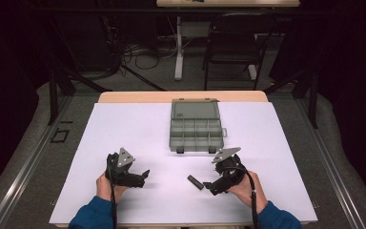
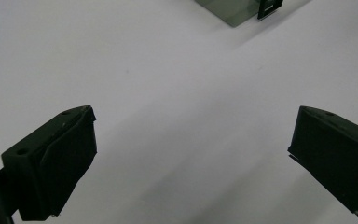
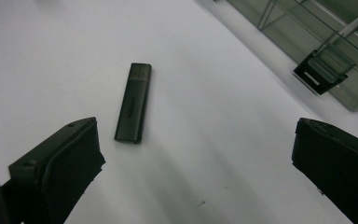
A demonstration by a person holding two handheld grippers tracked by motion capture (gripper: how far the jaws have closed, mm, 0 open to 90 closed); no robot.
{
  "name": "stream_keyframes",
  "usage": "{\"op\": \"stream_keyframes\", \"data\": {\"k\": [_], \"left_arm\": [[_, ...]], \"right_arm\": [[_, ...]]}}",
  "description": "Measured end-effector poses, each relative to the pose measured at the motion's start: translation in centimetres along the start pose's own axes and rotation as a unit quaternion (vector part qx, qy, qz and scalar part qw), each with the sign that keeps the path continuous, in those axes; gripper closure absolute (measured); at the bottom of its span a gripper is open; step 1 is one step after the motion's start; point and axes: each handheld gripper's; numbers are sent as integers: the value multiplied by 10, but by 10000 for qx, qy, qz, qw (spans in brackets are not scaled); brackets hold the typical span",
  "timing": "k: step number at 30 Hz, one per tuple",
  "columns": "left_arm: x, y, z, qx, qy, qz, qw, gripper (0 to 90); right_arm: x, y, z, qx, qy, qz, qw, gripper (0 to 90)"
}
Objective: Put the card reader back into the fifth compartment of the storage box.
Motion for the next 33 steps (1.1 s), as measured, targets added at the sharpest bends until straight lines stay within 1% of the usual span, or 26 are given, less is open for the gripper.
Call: {"op": "stream_keyframes", "data": {"k": [3, 5, 12, 15, 18, 20, 22, 27, 30, 33], "left_arm": [[1, 0, 0, -8, -22, 42, 10000, 0], [1, 1, 0, -21, -32, 105, 9999, 0], [1, 1, 0, -10, -7, 66, 10000, 0], [1, 1, 0, -6, 10, 100, 9999, 0], [0, 2, 0, -9, -2, 119, 9999, 0], [0, 2, -1, -14, -4, 112, 9999, 0], [0, 2, -1, 17, 22, 124, 9999, 0], [0, 2, -1, 19, 12, 160, 9999, 0], [0, 2, -1, 12, -4, 155, 9999, 0], [0, 2, -1, 12, -6, 162, 9999, 0]], "right_arm": [[5, 1, -3, 34, -29, -19, 10000, 4], [8, 1, -4, 52, -95, 1, 9999, 9], [14, 3, -10, 133, -153, 41, 9998, 21], [18, 3, -12, 150, -184, 64, 9997, 24], [20, 5, -15, 195, -271, 88, 9994, 24], [22, 7, -16, 245, -279, 77, 9993, 24], [24, 8, -18, 349, -255, 71, 9990, 26], [29, 12, -21, 464, -322, 73, 9984, 62], [31, 13, -24, 517, -364, 102, 9979, 108], [34, 15, -26, 612, -344, 144, 9974, 154]]}}
Point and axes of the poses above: each handheld gripper's, and its own axes: y roughly forward along the jaws, z roughly out of its underside, x roughly to its left, and after that the axes turned 4 degrees about z, right-handed
